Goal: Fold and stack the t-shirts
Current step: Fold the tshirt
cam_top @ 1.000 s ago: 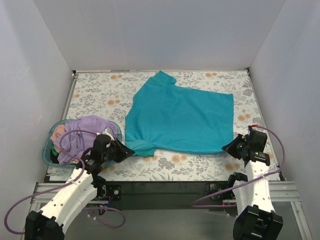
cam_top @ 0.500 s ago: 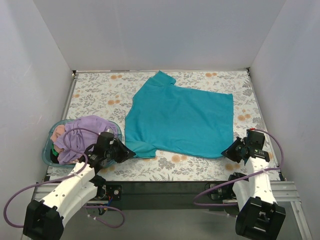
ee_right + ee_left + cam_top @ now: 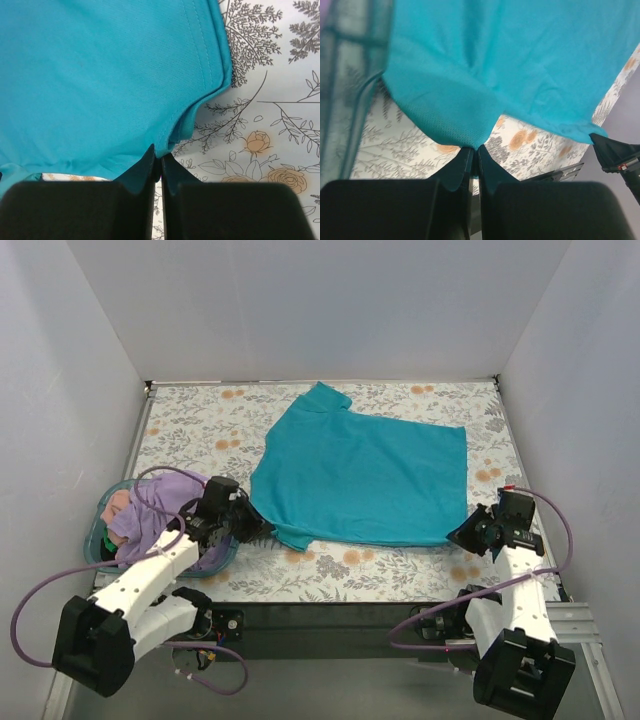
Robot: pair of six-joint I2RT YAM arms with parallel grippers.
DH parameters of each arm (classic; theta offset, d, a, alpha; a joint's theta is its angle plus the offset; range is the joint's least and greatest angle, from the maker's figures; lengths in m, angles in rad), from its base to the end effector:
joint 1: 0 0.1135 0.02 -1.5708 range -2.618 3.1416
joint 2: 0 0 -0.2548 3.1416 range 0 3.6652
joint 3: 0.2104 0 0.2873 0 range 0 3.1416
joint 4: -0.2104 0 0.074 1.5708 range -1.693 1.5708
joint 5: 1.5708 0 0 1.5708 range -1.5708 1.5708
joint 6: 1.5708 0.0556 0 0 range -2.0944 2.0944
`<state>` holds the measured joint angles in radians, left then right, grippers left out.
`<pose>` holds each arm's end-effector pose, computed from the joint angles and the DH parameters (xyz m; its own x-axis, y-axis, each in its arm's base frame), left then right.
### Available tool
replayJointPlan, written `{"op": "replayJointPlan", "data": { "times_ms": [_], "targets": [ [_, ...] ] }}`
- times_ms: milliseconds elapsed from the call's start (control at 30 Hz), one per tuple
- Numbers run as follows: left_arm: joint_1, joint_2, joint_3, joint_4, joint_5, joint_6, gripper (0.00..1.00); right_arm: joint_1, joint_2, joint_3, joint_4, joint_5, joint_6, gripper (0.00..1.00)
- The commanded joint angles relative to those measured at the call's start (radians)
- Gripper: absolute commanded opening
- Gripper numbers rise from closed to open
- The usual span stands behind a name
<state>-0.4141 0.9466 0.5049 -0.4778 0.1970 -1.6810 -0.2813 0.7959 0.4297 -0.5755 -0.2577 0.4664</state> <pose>0.2049 -0.1020 0.1522 -0.4201 -0.8801 0.2214 -0.7790 0.2246 -0.5854 0.1968 -0.0421 0.1477 -0.6379 0.6370 -0.4329 0.4604 0.7660 0.4487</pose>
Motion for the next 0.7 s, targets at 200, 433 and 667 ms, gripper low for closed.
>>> {"op": "replayJointPlan", "data": {
  "times_ms": [200, 433, 667],
  "targets": [
    [-0.003, 0.231, 0.269, 0.062, -0.054, 0.06, 0.0, -0.006, 0.114, 0.155, 0.026, -0.018, -0.041, 0.1],
    [-0.003, 0.412, 0.435, 0.077, -0.094, 0.075, 0.0, -0.006, 0.244, 0.237, 0.088, -0.043, -0.031, 0.1],
    [-0.003, 0.584, 0.609, 0.102, -0.149, 0.107, 0.0, -0.006, 0.371, 0.314, 0.155, -0.055, -0.017, 0.1]
  ]
}}
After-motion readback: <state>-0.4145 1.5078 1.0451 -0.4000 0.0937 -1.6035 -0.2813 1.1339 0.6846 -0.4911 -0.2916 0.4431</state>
